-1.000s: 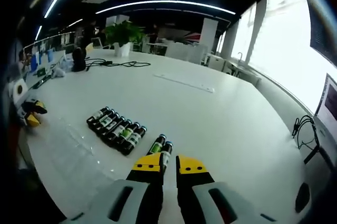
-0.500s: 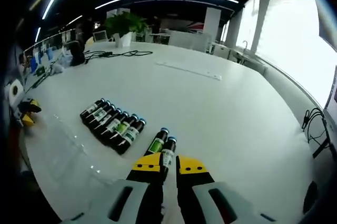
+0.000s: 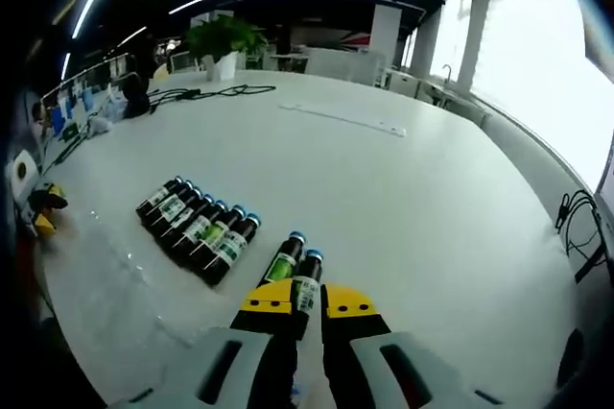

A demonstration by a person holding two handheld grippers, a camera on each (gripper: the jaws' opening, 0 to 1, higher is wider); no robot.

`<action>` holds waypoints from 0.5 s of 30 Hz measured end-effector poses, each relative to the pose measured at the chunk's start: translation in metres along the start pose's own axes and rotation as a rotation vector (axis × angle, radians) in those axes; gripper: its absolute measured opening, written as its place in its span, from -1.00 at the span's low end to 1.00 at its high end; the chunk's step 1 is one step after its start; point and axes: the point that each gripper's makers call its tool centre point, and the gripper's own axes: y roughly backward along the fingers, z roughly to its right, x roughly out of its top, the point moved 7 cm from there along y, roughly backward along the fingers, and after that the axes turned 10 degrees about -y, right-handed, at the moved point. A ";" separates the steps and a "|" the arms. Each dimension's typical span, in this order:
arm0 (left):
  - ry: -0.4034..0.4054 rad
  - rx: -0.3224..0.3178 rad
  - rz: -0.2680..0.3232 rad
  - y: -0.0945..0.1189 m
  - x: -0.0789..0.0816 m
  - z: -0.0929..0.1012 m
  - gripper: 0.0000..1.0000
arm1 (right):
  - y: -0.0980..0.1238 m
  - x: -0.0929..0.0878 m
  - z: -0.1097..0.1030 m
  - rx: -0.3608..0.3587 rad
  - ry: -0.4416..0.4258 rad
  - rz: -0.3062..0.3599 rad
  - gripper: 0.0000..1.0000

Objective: Grip medicine bottles put into box

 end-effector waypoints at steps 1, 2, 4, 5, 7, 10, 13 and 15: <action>0.000 0.000 -0.001 0.000 0.000 0.000 -0.65 | 0.000 0.000 0.000 -0.001 0.001 -0.001 -0.89; -0.001 0.000 -0.001 0.000 0.000 0.000 -0.65 | -0.001 0.000 0.000 0.000 0.001 -0.003 -0.89; -0.001 -0.001 0.001 0.000 0.000 0.000 -0.65 | -0.002 -0.001 0.001 -0.003 0.002 -0.008 -0.89; 0.000 -0.001 0.001 0.000 0.000 0.000 -0.65 | -0.003 0.000 0.002 -0.008 0.005 -0.009 -0.89; 0.001 -0.001 0.001 0.000 0.001 0.000 -0.65 | -0.004 0.000 0.004 -0.016 0.004 -0.011 -0.89; -0.001 -0.001 0.000 0.000 0.001 0.001 -0.65 | -0.005 -0.001 0.005 -0.025 0.002 -0.021 -0.87; 0.000 0.000 0.000 0.000 0.001 0.001 -0.65 | -0.009 -0.003 0.008 -0.029 0.005 -0.038 -0.85; -0.001 -0.001 0.000 0.000 0.001 0.001 -0.65 | -0.011 -0.003 0.011 -0.035 0.003 -0.045 -0.84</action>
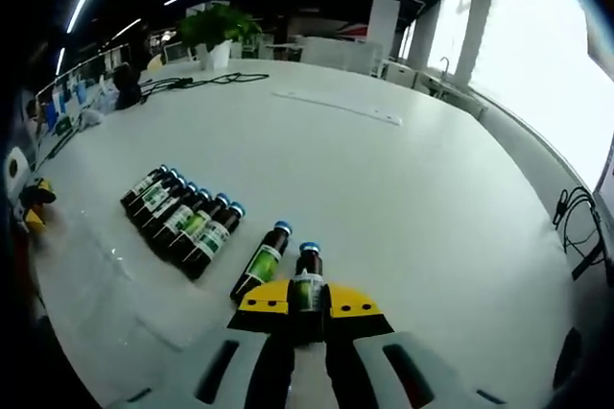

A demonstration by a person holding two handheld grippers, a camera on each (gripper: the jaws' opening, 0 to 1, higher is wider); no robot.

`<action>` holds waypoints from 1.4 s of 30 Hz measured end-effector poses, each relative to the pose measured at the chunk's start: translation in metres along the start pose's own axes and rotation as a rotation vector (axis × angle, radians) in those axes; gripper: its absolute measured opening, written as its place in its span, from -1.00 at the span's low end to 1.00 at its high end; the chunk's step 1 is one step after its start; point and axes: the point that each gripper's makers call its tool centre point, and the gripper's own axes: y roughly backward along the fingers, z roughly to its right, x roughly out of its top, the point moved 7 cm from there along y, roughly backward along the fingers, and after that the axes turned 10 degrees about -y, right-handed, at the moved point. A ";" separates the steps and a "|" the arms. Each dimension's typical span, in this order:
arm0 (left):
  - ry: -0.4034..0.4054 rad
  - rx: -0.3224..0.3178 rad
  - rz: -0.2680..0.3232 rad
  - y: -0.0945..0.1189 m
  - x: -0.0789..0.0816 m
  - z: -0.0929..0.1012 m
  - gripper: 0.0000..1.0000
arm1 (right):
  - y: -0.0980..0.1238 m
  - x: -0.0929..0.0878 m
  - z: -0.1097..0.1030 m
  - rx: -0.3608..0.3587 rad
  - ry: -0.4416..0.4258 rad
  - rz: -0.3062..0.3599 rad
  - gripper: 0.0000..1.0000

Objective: Grip medicine bottles put into box

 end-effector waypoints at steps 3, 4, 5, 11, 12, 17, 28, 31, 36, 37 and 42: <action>0.000 0.000 -0.001 0.000 0.000 0.000 -0.65 | -0.002 -0.001 0.002 -0.002 0.002 -0.010 -0.84; -0.001 0.000 -0.001 0.000 0.000 0.000 -0.65 | -0.002 0.000 0.003 0.002 0.004 -0.008 -0.84; -0.001 0.000 -0.001 0.000 0.000 0.000 -0.65 | -0.002 0.001 0.004 0.005 -0.010 -0.012 -0.84; -0.001 0.000 -0.001 0.000 0.000 0.000 -0.65 | -0.003 0.001 0.007 0.022 -0.054 -0.024 -0.84; -0.001 0.000 -0.001 0.000 0.000 0.000 -0.65 | -0.003 0.001 0.006 0.023 -0.051 -0.024 -0.84; -0.002 0.001 -0.002 0.000 0.000 0.000 -0.65 | -0.004 0.001 0.010 0.044 -0.088 -0.035 -0.84; -0.003 0.002 -0.001 0.000 0.000 0.000 -0.65 | -0.004 0.001 0.008 0.041 -0.059 -0.033 -0.86; -0.003 0.000 -0.001 0.000 0.000 0.000 -0.65 | -0.003 -0.001 0.006 0.031 -0.036 -0.019 -0.86; -0.002 0.000 0.000 0.001 -0.001 0.000 -0.65 | -0.004 0.000 0.006 0.040 -0.060 -0.019 -0.86; -0.002 0.000 0.000 0.001 -0.001 -0.001 -0.65 | -0.004 0.000 0.006 0.039 -0.059 -0.020 -0.86; -0.003 0.002 0.000 0.001 -0.001 -0.001 -0.65 | -0.001 0.002 0.009 0.024 -0.068 -0.008 -0.86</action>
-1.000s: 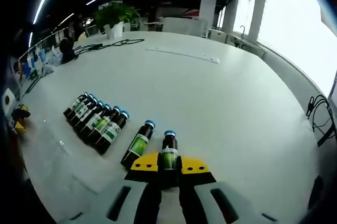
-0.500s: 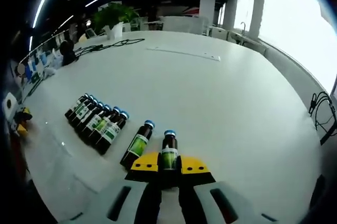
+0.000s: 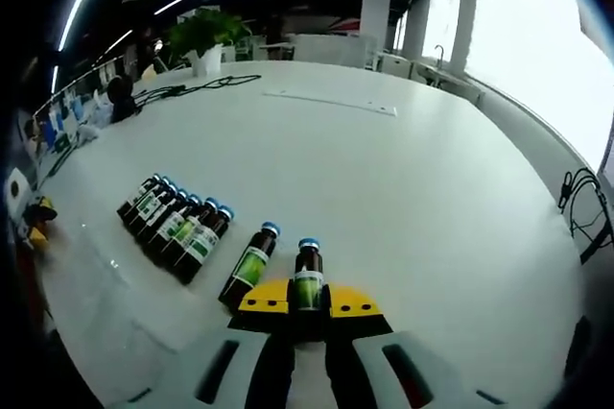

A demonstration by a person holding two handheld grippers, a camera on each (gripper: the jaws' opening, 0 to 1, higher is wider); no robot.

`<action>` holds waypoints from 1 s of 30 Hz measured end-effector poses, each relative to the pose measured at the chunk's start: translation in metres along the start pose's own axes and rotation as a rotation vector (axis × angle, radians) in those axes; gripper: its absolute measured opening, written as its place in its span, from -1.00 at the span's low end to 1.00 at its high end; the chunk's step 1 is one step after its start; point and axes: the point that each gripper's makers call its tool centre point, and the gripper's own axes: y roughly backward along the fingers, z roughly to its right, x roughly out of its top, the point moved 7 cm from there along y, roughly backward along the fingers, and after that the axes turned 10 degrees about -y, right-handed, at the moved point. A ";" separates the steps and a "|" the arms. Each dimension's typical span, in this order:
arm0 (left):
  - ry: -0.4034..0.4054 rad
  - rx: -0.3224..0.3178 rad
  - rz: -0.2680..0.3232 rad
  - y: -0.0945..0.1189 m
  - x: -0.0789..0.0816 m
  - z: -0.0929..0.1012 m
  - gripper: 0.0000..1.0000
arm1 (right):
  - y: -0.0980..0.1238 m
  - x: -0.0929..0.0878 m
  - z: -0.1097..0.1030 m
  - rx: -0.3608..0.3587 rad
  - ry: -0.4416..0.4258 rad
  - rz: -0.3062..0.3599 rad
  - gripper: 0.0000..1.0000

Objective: Grip medicine bottles put into box

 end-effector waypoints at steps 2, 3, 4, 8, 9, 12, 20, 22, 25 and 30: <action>0.000 0.000 0.000 0.000 0.000 0.000 -0.65 | 0.002 0.001 0.000 -0.003 -0.004 0.008 -0.86; 0.000 -0.001 0.000 0.000 0.000 0.000 -0.65 | 0.004 0.001 0.000 -0.004 -0.005 0.011 -0.86; 0.001 -0.001 0.000 0.000 0.000 0.000 -0.65 | 0.005 0.001 0.000 -0.005 -0.006 0.013 -0.86; 0.001 -0.001 0.000 0.000 0.000 0.000 -0.65 | 0.013 0.003 0.000 -0.010 -0.009 0.037 -0.86; 0.001 -0.001 0.000 0.000 0.000 0.000 -0.65 | 0.015 0.004 -0.001 -0.010 -0.009 0.042 -0.86; 0.001 0.000 0.000 0.000 0.000 0.000 -0.65 | 0.022 0.006 -0.004 -0.006 -0.008 0.060 -0.86; 0.001 -0.002 0.000 0.000 0.000 0.001 -0.65 | 0.040 0.007 -0.010 0.004 -0.002 0.103 -0.86; 0.001 -0.001 0.000 -0.001 0.000 0.001 -0.65 | 0.043 0.006 -0.010 0.005 -0.002 0.109 -0.86; 0.001 0.000 -0.001 -0.001 0.000 0.001 -0.65 | 0.048 0.006 -0.011 0.007 0.001 0.116 -0.86; 0.001 0.002 -0.003 -0.001 -0.001 0.000 -0.65 | 0.060 0.002 -0.018 0.018 0.008 0.137 -0.86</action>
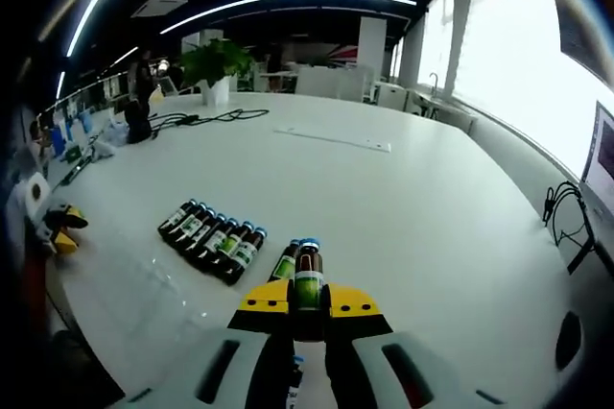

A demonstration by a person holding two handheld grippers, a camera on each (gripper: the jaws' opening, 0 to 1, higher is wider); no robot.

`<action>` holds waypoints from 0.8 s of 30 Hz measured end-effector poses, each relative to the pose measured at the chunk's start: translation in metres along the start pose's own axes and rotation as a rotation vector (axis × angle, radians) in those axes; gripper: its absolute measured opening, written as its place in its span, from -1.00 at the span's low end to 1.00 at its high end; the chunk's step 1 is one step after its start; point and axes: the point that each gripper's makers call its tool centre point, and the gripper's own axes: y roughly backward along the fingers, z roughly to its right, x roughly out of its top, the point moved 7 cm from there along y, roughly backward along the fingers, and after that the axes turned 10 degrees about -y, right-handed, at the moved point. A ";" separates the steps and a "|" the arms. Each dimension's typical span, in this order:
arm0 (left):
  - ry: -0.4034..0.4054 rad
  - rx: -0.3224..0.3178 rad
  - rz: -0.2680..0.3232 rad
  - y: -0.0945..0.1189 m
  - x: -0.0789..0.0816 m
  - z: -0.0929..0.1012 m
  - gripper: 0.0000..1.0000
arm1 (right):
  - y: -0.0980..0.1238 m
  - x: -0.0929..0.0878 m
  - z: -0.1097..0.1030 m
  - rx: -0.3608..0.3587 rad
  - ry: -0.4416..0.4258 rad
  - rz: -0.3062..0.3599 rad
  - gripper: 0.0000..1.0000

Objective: Grip medicine bottles put into box

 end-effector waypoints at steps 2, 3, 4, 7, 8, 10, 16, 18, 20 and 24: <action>0.000 -0.002 0.001 0.000 0.000 0.000 -0.65 | 0.004 -0.003 -0.003 0.003 0.000 0.004 -0.86; 0.000 -0.002 0.000 0.000 0.000 0.000 -0.65 | 0.006 -0.004 -0.006 0.004 0.000 0.005 -0.86; 0.000 -0.001 0.000 0.000 0.000 0.001 -0.65 | 0.007 -0.005 -0.005 0.006 0.000 0.006 -0.86; 0.000 -0.002 0.000 0.000 0.000 0.001 -0.65 | 0.011 -0.007 -0.004 0.002 -0.006 0.012 -0.86; 0.000 -0.002 0.000 0.000 0.000 0.001 -0.65 | 0.014 -0.008 -0.005 0.001 -0.012 0.018 -0.86; 0.000 -0.002 0.000 0.000 0.000 0.000 -0.65 | 0.016 -0.009 -0.007 0.004 -0.013 0.021 -0.86; 0.001 -0.001 0.001 0.001 0.000 0.000 -0.65 | 0.026 -0.010 -0.013 0.006 -0.010 0.035 -0.86; 0.001 -0.002 0.002 0.001 0.001 0.000 -0.65 | 0.028 -0.012 -0.015 0.012 -0.014 0.036 -0.86; 0.001 -0.002 0.002 0.001 0.001 0.000 -0.65 | 0.030 -0.016 -0.019 0.017 -0.016 0.033 -0.86; 0.000 -0.003 0.001 0.001 0.001 0.000 -0.65 | 0.035 -0.023 -0.022 0.019 -0.021 0.026 -0.86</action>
